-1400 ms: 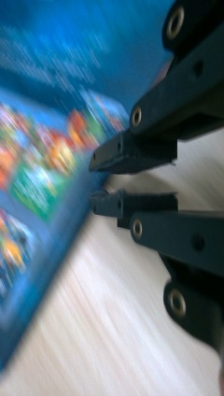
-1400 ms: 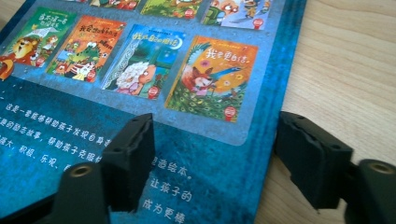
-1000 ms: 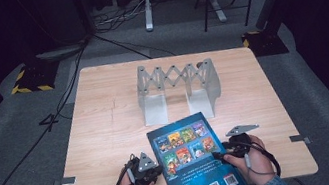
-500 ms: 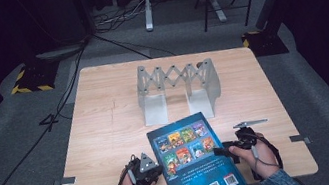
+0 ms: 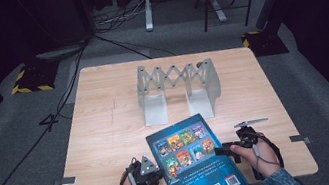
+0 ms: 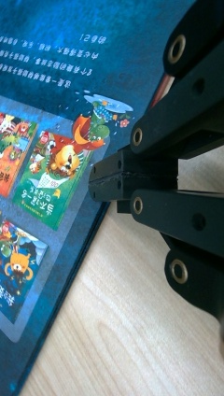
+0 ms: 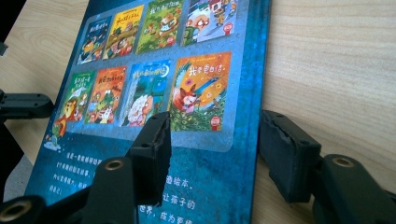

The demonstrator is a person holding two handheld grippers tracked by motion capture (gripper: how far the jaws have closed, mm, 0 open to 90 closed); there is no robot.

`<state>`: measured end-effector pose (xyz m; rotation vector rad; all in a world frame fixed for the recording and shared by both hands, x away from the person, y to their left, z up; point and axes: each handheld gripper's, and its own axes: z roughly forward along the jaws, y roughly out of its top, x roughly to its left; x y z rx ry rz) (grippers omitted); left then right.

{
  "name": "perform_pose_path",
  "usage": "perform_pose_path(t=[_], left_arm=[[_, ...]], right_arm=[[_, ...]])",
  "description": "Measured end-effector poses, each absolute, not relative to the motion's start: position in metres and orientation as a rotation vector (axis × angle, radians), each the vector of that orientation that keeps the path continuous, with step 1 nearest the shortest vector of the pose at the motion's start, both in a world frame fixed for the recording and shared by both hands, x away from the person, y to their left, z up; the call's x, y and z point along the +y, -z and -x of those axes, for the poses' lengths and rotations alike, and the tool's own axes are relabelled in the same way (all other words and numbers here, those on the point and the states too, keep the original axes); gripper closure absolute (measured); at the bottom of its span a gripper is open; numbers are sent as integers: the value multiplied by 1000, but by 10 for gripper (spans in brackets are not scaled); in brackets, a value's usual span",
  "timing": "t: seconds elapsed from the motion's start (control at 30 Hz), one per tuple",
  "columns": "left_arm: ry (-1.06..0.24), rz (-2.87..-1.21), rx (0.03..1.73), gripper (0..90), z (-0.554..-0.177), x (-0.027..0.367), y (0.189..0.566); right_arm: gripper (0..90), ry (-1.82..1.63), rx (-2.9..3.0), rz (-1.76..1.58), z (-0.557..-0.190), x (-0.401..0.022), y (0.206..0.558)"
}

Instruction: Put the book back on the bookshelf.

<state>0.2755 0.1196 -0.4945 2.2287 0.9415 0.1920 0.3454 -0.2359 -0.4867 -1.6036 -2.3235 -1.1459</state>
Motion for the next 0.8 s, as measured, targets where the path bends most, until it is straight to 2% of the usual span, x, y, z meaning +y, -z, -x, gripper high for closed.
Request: perform_pose_path(t=[0.33,0.47,0.57,0.8], left_arm=[[-192,-2239,934,900,-275,119,494],[-151,-2224,939,900,-276,121,493],[-169,-2235,937,900,-276,120,492],[-180,-2244,938,900,-275,119,491]], right_arm=[[443,1142,-2221,1627,-352,-240,488],[448,1160,-2265,1656,-351,-234,487],[515,1166,-2205,1675,-353,-239,489],[525,1155,-2059,1651,-355,-250,494]])
